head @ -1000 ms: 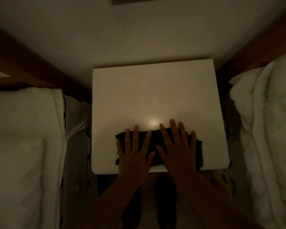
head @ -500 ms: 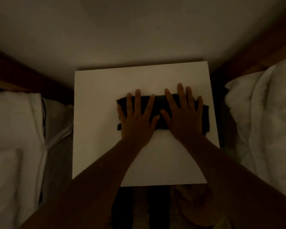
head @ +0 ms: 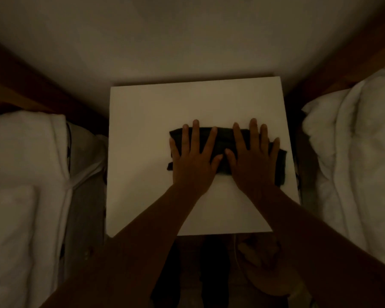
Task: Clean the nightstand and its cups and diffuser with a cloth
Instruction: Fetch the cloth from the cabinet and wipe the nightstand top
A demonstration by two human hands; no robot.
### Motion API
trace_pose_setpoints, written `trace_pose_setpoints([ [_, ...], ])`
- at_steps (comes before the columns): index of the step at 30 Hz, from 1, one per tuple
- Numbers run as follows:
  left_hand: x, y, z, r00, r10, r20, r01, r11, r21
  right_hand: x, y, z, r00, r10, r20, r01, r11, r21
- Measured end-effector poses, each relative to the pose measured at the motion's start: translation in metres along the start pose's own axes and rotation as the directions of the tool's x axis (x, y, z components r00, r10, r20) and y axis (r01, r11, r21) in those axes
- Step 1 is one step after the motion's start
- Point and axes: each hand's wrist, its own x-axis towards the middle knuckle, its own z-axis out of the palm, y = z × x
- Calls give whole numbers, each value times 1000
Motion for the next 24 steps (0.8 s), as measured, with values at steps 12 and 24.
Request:
trace_pose_setpoints([
  [12, -119, -72, -9, 992, -34, 120, 33, 999, 10, -108, -87, 13, 994, 5, 107, -6, 1000, 12],
  [24, -166, -118, -29, 975, -117, 187, 126, 991, -38, -139, -129, 1, 981, -119, 153, 104, 989, 102],
])
